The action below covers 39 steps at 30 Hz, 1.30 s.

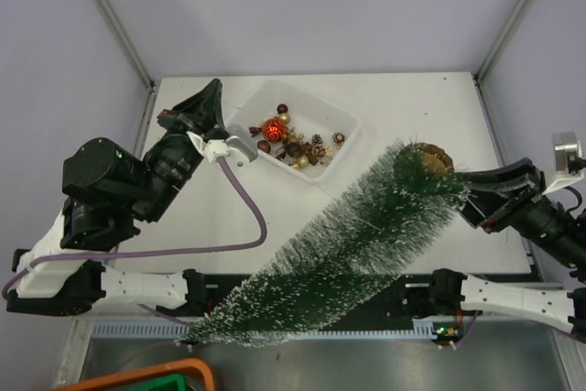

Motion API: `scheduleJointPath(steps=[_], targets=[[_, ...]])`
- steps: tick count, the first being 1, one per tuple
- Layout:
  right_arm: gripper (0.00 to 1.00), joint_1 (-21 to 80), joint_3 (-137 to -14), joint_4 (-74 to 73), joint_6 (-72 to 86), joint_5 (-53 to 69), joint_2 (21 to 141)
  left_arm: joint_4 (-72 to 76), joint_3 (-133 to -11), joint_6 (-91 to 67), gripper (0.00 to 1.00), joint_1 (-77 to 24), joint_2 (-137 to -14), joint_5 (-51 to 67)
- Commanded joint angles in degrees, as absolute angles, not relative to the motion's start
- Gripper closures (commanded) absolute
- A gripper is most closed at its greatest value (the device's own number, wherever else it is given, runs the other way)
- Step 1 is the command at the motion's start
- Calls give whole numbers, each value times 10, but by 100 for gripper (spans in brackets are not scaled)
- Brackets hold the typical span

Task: Decorate the small christmas tree

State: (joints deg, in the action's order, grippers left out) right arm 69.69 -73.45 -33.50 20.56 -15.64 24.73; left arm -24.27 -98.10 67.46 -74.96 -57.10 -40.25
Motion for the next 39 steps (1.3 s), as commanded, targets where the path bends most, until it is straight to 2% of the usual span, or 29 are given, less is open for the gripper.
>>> scheduleJointPath(steps=[1, 7, 14, 19, 26, 31, 33, 35, 39], targets=[[100, 763, -687, -173, 255, -247, 191, -231, -991, 636, 100, -744, -559, -391], [100, 824, -607, -39, 274, -345, 142, -264, -984, 630, 100, -744, -555, -378], [100, 824, -649, 45, 247, -434, 243, -337, -937, 661, 100, -745, -544, -345], [100, 824, -662, 162, 153, -541, 316, -370, -891, 703, 100, -747, -528, -330], [100, 824, -701, 369, -127, -700, 476, -445, -853, 751, 100, -772, -526, -323], [100, 824, -732, 704, -544, -758, 598, -453, -860, 746, 100, -781, -536, -315], [100, 824, -753, 782, -651, -765, 634, -461, -870, 739, 100, -784, -543, -314], [100, 820, -764, 812, -705, -774, 654, -461, -881, 735, 100, -791, -551, -316], [100, 808, -745, 763, -698, -807, 649, -439, -917, 753, 100, -793, -563, -337]])
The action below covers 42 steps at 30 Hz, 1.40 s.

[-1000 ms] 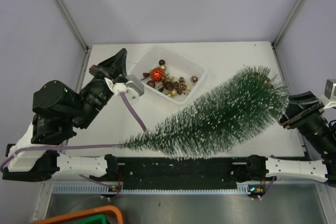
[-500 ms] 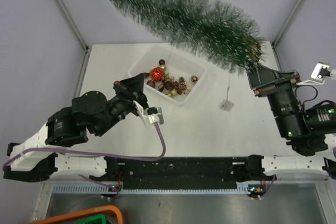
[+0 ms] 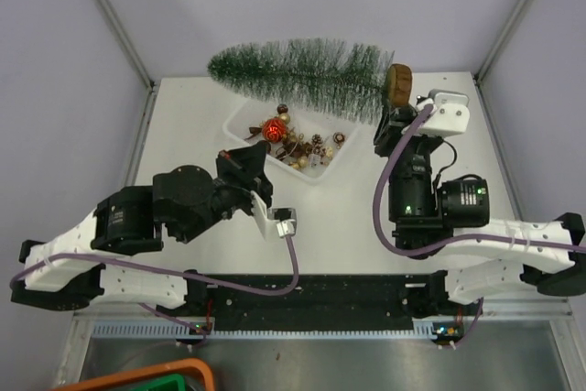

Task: Decorate the small christmas tree

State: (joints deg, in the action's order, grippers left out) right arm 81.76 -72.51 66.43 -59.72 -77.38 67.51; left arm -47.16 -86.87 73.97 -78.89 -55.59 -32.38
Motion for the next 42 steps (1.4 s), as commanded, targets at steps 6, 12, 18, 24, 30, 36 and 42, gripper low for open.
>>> scheduleJointPath(steps=[6, 12, 18, 24, 30, 36, 42], targets=[[100, 791, -647, 569, -555, -856, 557, -380, -905, 851, 100, -793, -535, -381], [100, 791, -715, -186, 24, -814, 469, -293, -854, 935, 100, -793, -501, -381], [100, 792, -736, -338, 125, -754, 474, -272, -850, 953, 100, -793, -519, -368], [100, 792, -739, -435, 165, -769, 488, -260, -854, 976, 100, -788, -526, -368], [100, 782, -724, -502, 217, -752, 473, -251, -868, 992, 100, -780, -526, -373], [100, 777, -694, -525, 233, -670, 440, -242, -880, 1010, 99, -772, -523, -370], [100, 778, -664, -526, 253, -591, 376, -219, -888, 1015, 89, -766, -523, -360]])
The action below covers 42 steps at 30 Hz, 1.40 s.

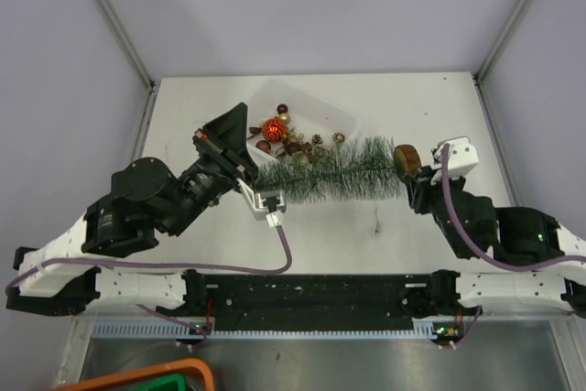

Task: Decorate the small christmas tree

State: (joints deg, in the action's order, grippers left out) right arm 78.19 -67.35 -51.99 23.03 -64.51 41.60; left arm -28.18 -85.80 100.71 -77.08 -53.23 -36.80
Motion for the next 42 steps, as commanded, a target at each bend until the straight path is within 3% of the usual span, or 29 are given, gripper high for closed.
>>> scheduleJointPath(steps=[1, 8, 14, 23, 27, 32, 34, 37, 42], targets=[[100, 777, -658, -526, 258, -579, 364, -216, -889, 1011, 89, -764, -524, -360], [100, 778, -634, -494, 254, -468, 280, -229, -878, 962, 99, -746, -521, -355], [100, 778, -638, -496, 238, -405, 245, -200, -903, 924, 100, -702, -533, -334], [100, 778, -679, -534, 241, -388, 209, -191, -975, 855, 87, -668, -549, -338], [100, 778, -692, -541, 229, -363, 217, -169, -955, 850, 72, -660, -537, -337], [100, 778, -707, -554, 220, -330, 242, -183, -978, 835, 70, -647, -541, -339], [100, 778, -713, -555, 219, -327, 243, -200, -983, 832, 78, -641, -540, -339], [100, 778, -722, -547, 221, -318, 235, -248, -977, 824, 100, -639, -531, -342], [100, 781, -724, -491, 223, -279, 206, -236, -919, 810, 100, -637, -505, -337]])
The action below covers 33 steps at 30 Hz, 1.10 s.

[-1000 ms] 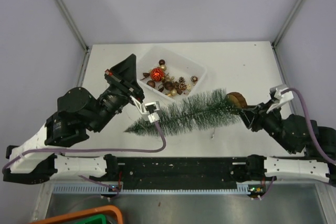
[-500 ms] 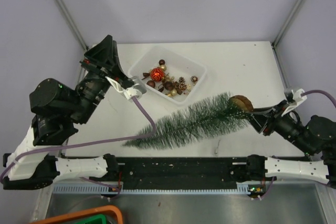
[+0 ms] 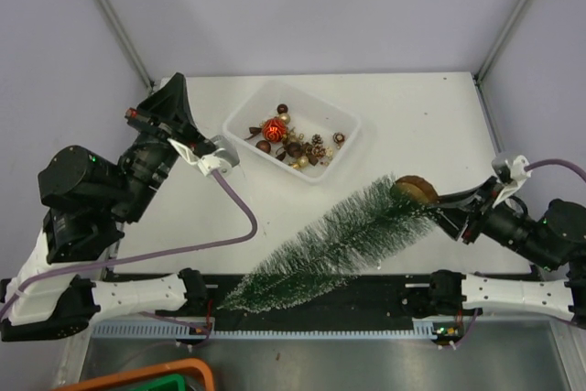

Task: Decorate the small christmas tree

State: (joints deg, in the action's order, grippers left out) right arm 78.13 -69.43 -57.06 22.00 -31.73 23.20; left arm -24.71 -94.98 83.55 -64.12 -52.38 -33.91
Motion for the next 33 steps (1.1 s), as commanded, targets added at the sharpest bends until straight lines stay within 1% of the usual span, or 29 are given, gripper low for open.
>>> scheduleJointPath(steps=[1, 6, 11, 16, 20, 25, 27, 30, 33], targets=[[100, 785, -724, -479, 226, -273, 199, -236, -915, 800, 100, -637, -505, -338], [100, 811, -731, -411, 229, -243, 170, -245, -895, 751, 100, -623, -511, -322], [100, 845, -737, -335, 232, -227, 153, -259, -879, 697, 100, -581, -526, -279], [100, 852, -715, -200, 232, -281, 124, -288, -841, 686, 100, -559, -522, -245], [100, 851, -716, -139, 220, -370, 151, -310, -797, 721, 100, -559, -501, -220], [100, 852, -715, -23, 146, -504, 247, -351, -793, 765, 100, -563, -490, -197], [100, 852, -722, 16, 107, -585, 293, -366, -791, 795, 100, -570, -486, -195], [100, 852, -711, 120, 12, -677, 344, -373, -787, 814, 100, -579, -479, -192], [100, 852, -679, 306, -154, -742, 382, -400, -794, 810, 100, -596, -474, -197]])
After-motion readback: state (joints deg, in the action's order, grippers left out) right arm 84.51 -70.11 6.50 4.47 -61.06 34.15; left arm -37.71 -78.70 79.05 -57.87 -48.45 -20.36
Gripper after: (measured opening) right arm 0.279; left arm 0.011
